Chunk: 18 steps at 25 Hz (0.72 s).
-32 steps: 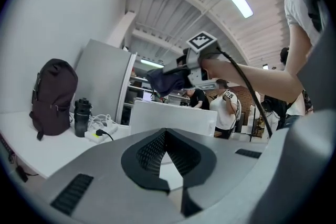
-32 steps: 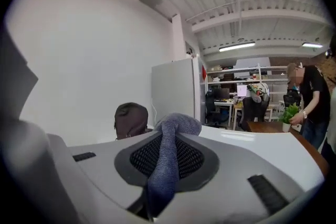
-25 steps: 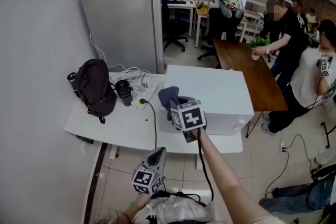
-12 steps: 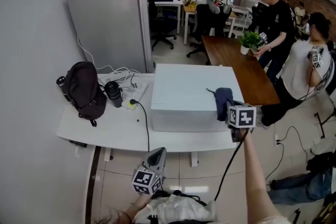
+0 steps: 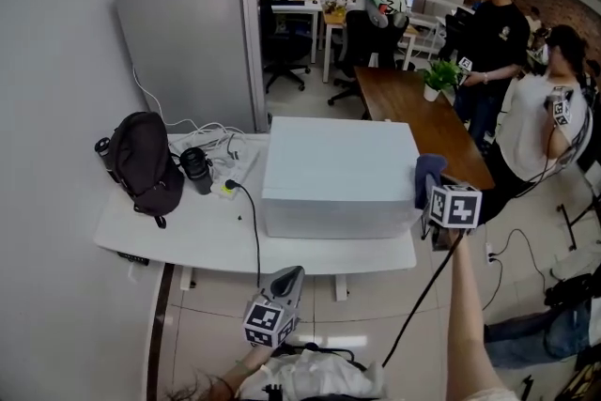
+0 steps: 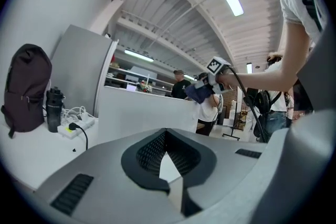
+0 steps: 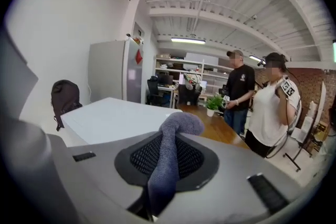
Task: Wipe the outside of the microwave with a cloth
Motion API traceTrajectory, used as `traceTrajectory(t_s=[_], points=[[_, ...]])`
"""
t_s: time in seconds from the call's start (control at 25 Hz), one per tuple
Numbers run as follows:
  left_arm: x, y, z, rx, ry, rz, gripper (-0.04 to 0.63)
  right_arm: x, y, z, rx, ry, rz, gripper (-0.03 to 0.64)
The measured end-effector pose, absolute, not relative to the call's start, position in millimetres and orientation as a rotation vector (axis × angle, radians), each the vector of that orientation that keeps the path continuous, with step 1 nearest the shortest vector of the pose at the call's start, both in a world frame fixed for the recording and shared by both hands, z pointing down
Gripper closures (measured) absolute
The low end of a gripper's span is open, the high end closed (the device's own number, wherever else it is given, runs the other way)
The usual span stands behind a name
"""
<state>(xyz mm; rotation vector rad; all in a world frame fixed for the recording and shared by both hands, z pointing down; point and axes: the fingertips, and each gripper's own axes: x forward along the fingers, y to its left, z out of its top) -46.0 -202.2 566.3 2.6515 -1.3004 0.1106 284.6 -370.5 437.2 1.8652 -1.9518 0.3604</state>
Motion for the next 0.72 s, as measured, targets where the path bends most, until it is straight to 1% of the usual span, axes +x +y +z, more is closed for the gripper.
traceTrajectory(t_s=[0.08,0.2,0.44,0.56,0.72], points=[[-34.1,-202.5,561.9,2.681,-1.264,0.114,0.609,240.1,-386.8,405.5,1.832,-2.084,0.299,0.541],[-21.2,-204.1,551.3,2.735,-1.224,0.105,0.609,153.5,-416.8,373.2,1.711,-2.279,0.248,0.541],[-32.2,-208.0,542.1,2.741,-1.269,0.095,0.609,-6.6,-461.5,386.5,1.4,-2.361,0.175,0.541],[-48.9,-211.0,543.2,2.709,-1.332,0.096,0.609,-57.8,-471.7,406.5,1.287,-2.322,0.123,0.541],[-69.0,-212.4,548.4,2.657,-1.401,0.092,0.609,-87.7,-475.0,439.5,1.179,-2.262,0.156,0.54]])
